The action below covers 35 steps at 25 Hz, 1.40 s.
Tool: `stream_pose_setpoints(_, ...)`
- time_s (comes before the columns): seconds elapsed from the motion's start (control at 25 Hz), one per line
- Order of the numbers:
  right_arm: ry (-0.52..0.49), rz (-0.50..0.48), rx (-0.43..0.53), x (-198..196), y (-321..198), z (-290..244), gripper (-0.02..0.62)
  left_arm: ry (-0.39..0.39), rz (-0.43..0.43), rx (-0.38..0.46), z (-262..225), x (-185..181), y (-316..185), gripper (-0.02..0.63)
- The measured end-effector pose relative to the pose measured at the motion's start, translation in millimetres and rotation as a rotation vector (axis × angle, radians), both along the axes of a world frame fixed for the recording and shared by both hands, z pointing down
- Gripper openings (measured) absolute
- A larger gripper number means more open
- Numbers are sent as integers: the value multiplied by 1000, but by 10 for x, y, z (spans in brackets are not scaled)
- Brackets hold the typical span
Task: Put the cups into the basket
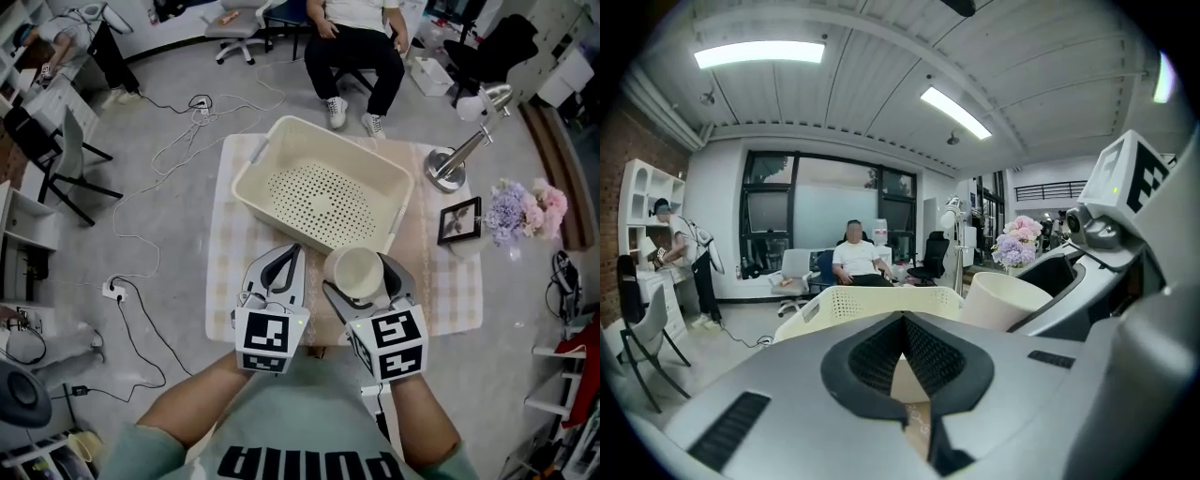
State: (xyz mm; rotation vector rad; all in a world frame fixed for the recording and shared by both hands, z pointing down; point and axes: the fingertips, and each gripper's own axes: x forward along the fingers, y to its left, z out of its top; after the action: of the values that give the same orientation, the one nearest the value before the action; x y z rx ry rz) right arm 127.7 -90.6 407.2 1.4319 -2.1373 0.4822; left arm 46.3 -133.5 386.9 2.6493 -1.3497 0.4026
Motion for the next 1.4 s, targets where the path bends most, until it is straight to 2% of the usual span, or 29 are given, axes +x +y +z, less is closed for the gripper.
stream_pose_setpoints(0.36,-5,19,39,82,-622,-218,400,-15,-38,26,-245,-50,-422,8)
stream_pose_setpoints(0.72,25,45,8,169,-1196,-58,400,-31,-71,-7,-177,-106,-892,8)
stream_pose_setpoints(1.08,-9,137,-82,369,-1685,350,400,-52,-79,-54,30,-79,-1240,8)
stream_pose_setpoints(1.4,2,167,-192,406,-1909,826,400,-62,-72,-99,207,-77,-1379,8)
